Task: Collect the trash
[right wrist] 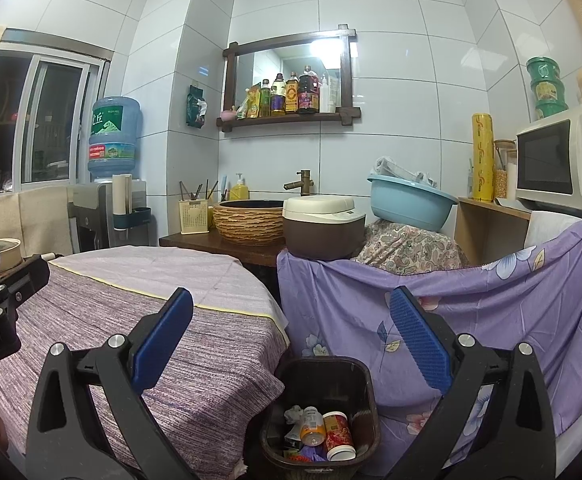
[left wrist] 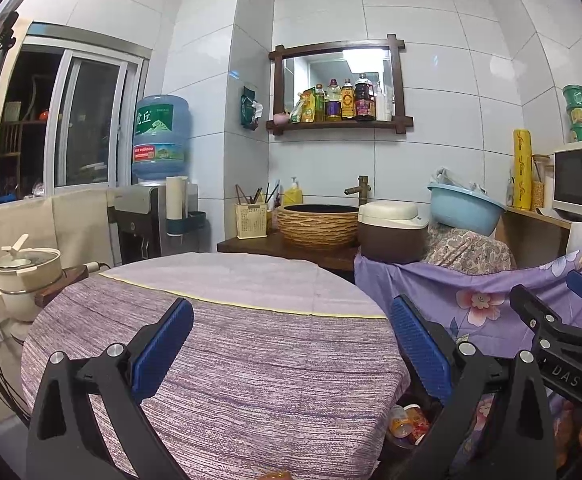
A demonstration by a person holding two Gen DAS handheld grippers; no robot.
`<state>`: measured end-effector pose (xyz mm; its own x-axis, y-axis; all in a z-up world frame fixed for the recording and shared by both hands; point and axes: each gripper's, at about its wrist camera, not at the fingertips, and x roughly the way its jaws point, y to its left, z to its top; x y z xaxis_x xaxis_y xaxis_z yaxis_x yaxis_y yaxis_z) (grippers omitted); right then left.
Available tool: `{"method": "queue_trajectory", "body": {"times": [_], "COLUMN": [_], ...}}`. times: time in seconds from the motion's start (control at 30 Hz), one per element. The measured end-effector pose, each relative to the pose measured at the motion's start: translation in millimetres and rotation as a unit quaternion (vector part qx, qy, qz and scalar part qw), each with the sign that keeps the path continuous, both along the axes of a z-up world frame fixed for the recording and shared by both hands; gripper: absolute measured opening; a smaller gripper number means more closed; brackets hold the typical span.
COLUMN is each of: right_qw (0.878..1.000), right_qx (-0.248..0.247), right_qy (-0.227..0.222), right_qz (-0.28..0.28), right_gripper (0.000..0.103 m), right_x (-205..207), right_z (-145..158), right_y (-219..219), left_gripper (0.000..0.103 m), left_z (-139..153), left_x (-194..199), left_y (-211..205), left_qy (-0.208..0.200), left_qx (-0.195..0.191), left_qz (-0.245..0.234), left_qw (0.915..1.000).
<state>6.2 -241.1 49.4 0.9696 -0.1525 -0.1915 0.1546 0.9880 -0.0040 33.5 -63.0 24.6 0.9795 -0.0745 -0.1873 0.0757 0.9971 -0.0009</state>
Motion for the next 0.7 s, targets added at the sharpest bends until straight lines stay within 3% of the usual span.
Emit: {"method": "queue_trajectory", "body": {"times": [0.7], "right_qw": [1.0], "right_qx": [0.003], "right_qy": [0.0], "right_qz": [-0.005], "right_gripper": [0.097], "right_x": [0.4], "right_z": [-7.8], "right_y": [-4.2], "left_gripper": [0.098], "left_z": [-0.8], "left_x": [1.4], "left_y": [-2.7], "left_qy": [0.007], "left_qx": [0.011], "left_qz": [0.003], "left_qw": [0.9999]}}
